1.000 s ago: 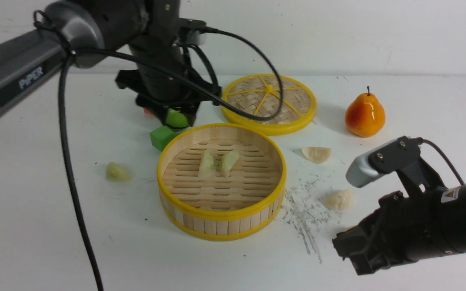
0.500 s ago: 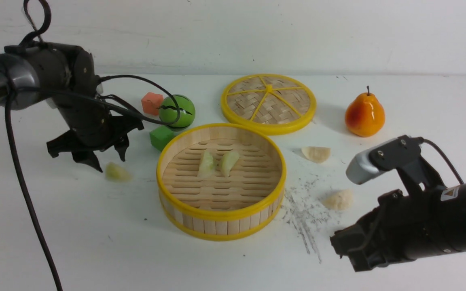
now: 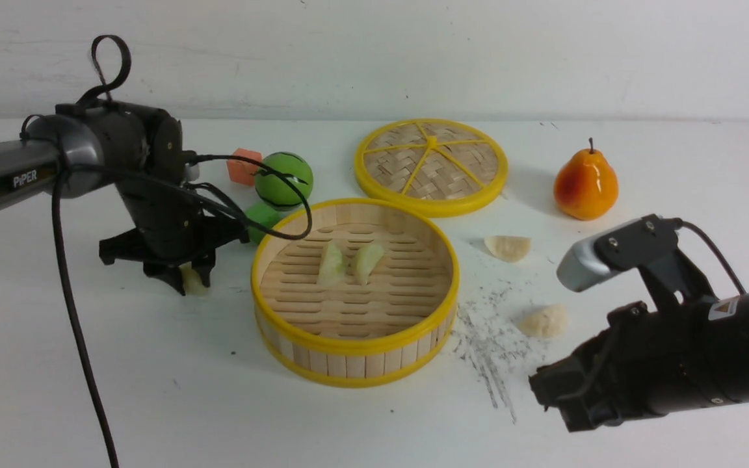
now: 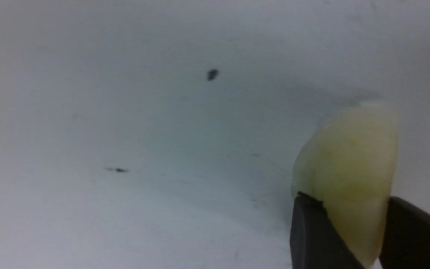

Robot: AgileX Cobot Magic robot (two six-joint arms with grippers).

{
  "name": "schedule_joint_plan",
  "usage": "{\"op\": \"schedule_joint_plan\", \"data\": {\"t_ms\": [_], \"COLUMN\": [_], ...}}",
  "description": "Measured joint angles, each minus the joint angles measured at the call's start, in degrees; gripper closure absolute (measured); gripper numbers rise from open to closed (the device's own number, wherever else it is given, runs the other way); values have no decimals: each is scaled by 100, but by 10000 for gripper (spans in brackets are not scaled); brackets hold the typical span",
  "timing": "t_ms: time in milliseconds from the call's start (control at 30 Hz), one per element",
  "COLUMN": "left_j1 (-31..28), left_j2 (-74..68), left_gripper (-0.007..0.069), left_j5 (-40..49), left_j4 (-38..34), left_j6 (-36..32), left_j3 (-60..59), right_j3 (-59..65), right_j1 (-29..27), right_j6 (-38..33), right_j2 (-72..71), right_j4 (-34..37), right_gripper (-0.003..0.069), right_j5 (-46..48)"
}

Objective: Put the dumplings into the steamer on the white table.
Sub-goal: 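Place the dumpling into the bamboo steamer basket with the left gripper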

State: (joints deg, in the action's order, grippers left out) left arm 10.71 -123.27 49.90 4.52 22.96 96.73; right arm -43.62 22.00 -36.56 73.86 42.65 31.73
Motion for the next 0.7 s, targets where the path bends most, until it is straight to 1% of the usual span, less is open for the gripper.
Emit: {"op": "schedule_joint_plan", "data": {"t_ms": [100,133,167,200,300,400,533,633,700], "left_j1": [265,265,459,567,827,1104,1462,1795,1882], "left_j2": [237,237,449,593,814,878,705,342,211], "left_gripper": [410,410,410,413,413,413,416,416,416], "left_j5": [150,150,172,166,115,-61,-370,-636,-767], "left_j4": [-113,-113,-213,-282,-452,-807,-1317,-1428,-1422], "left_j6": [-538,-538,-813,-943,-1098,-1151,-1415,-1729,-1849], "left_j3": [150,150,302,402,680,854,865,865,865], "right_j3": [0,0,0,0,0,0,0,0,0], "right_j1": [0,0,0,0,0,0,0,0,0], "right_j6": [0,0,0,0,0,0,0,0,-1], "right_j2": [100,100,177,228,391,530,625,675,679], "right_j4": [0,0,0,0,0,6,95,198,203], "right_gripper": [582,582,581,579,576,574,575,575,575], "right_j5": [-16,-16,-16,-16,-16,-16,-34,-61,-60]}}
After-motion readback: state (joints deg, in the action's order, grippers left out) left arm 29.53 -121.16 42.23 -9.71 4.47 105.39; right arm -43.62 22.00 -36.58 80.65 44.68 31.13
